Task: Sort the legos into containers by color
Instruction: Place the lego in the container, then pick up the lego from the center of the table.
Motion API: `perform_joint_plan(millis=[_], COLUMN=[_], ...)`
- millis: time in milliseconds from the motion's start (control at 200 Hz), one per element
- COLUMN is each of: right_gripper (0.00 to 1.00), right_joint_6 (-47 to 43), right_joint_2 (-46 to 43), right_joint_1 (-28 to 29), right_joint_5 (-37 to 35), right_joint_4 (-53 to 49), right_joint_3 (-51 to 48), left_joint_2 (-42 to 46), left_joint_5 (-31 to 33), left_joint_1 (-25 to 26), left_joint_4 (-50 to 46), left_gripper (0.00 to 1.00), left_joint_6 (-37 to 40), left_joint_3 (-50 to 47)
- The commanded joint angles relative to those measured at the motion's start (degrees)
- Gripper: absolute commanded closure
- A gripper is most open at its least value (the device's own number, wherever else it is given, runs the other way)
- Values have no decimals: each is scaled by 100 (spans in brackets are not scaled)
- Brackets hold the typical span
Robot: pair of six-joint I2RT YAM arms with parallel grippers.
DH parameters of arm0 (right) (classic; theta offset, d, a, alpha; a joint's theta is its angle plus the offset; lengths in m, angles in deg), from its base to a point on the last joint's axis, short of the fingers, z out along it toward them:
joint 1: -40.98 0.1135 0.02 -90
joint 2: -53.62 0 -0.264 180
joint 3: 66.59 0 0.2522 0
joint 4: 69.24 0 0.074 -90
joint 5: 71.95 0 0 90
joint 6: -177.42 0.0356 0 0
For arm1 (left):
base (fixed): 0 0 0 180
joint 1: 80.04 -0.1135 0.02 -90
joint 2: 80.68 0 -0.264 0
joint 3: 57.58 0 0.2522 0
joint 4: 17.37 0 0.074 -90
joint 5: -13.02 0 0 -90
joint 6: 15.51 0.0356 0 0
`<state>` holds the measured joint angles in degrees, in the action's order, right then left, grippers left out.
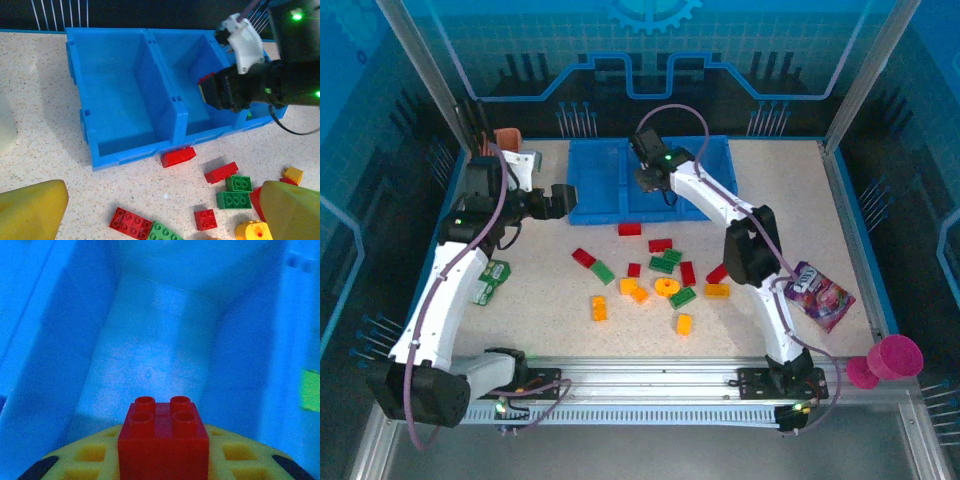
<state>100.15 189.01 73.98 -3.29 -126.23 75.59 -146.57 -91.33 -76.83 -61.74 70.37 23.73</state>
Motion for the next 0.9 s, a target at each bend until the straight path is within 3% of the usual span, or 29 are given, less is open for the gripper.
perform_joint_plan(millis=[0,200,460,605,700,891], right_gripper=[64,60,45,40,29,21], right_joint_6=[-244,-236,-7,405,914,1495], right_joint_2=[589,967,52,-883,-1420,-2363], right_joint_1=[49,36,34,119,127,253], right_joint_5=[261,420,378,382,749,1325], right_joint_4=[-315,-456,-207,-195,-195,279], right_joint_3=[830,1276,352,-643,-1431,-3155], left_joint_2=[75,78,94,126,133,182], left_joint_5=[56,100,71,53,29,2], left_joint_1=[-21,-21,-21,-21,-21,-21], left_joint_4=[3,2,-6,2,2,20], left_gripper=[1,1,1,1,1,0], left_joint_6=[138,157,149,132,121,107], left_joint_3=[-40,-58,-31,-31,-22,-30])
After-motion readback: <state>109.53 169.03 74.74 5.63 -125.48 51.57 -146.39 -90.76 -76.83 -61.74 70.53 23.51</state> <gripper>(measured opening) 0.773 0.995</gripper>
